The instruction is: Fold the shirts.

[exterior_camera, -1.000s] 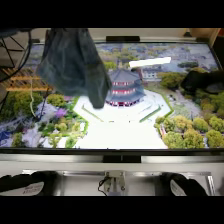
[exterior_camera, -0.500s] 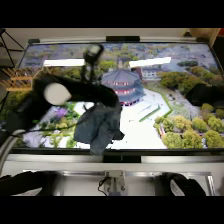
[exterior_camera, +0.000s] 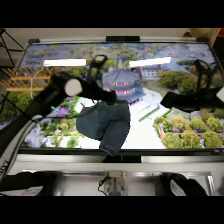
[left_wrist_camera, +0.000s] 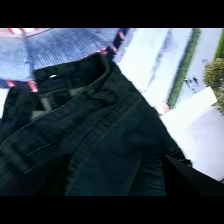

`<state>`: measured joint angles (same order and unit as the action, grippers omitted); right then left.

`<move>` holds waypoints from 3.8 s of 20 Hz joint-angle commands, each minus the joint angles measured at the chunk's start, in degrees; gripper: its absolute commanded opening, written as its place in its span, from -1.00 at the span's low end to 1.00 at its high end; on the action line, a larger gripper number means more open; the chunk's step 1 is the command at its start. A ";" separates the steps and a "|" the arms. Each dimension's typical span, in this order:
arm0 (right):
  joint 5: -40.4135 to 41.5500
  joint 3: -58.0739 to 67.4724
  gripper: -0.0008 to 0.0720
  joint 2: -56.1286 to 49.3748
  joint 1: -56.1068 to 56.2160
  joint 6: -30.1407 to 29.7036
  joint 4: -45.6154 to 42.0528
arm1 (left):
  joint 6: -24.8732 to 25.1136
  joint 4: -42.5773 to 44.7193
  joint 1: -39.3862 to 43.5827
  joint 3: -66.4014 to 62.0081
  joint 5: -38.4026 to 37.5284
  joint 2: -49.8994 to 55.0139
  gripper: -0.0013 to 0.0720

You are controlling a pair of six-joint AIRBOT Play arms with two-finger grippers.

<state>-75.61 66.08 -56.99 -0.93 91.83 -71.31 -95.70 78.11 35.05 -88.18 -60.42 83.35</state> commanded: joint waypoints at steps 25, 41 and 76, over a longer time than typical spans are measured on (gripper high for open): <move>13.81 12.00 -0.67 -30.12 10.29 -23.39 30.40 | 10.71 -16.04 -21.64 8.39 -0.55 -5.05 -0.75; -0.87 3.72 -0.67 -2.84 13.75 -24.61 12.35 | 4.24 -1.60 -14.88 12.46 -4.15 -15.26 -0.75; 13.00 -11.43 0.84 9.75 43.04 -9.33 -2.27 | 1.49 -6.19 -28.50 23.21 -9.38 -19.32 1.00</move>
<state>-58.92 52.38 -53.04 44.45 77.49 -68.62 -94.08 74.81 8.08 -63.88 -63.16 65.52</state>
